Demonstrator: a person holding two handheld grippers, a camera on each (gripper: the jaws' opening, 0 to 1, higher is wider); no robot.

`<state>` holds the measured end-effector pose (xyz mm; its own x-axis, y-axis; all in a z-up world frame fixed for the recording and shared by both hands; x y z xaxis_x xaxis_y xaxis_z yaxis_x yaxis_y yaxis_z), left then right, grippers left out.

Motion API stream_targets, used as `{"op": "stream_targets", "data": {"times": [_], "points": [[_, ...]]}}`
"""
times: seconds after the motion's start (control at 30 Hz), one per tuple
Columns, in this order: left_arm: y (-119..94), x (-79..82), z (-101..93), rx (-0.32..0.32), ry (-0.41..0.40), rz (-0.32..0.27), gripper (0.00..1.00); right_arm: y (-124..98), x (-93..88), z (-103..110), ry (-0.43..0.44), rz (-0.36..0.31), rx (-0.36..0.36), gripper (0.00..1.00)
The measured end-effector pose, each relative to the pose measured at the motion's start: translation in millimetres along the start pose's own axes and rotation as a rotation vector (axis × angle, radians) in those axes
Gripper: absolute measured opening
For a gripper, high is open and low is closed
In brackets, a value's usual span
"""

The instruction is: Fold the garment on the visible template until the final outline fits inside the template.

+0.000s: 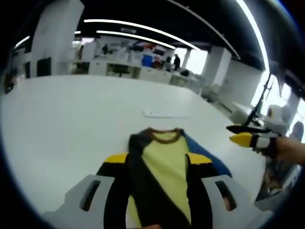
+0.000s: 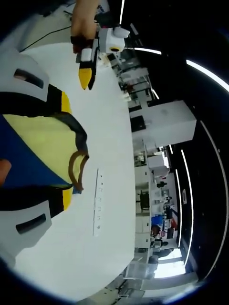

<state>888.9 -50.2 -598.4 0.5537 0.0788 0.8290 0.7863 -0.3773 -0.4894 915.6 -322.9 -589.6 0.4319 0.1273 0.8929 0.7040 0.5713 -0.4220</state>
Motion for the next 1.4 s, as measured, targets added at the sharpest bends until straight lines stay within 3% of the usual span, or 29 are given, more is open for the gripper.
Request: {"op": "stream_targets", "data": {"times": [0.6, 1.13, 1.4], "points": [[-37, -21.9, -14.6, -0.027, 0.009, 0.003, 0.44, -59, -11.4, 8, 0.071, -0.049, -0.064, 0.60], [-69, -34.4, -22.5, -0.030, 0.022, 0.003, 0.45, -88, -20.7, 19, 0.076, -0.059, -0.073, 0.61], [-84, -49.4, -26.4, -0.041, 0.031, 0.027, 0.45, -99, -27.1, 26, 0.080, -0.061, -0.070, 0.61]]}}
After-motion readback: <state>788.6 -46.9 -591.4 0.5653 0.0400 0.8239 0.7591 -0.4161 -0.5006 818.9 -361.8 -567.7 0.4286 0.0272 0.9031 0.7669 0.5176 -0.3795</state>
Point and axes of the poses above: the point that each gripper's makers call its tool centre point, and the gripper's own axes: y roughly forward along the fingers, z roughly to its left, x roughly out of its top, the point moved 9 cm from there along -y, roughly backward along the fingers, and after that the axes turned 4 degrees about z, right-handed, at the moved point
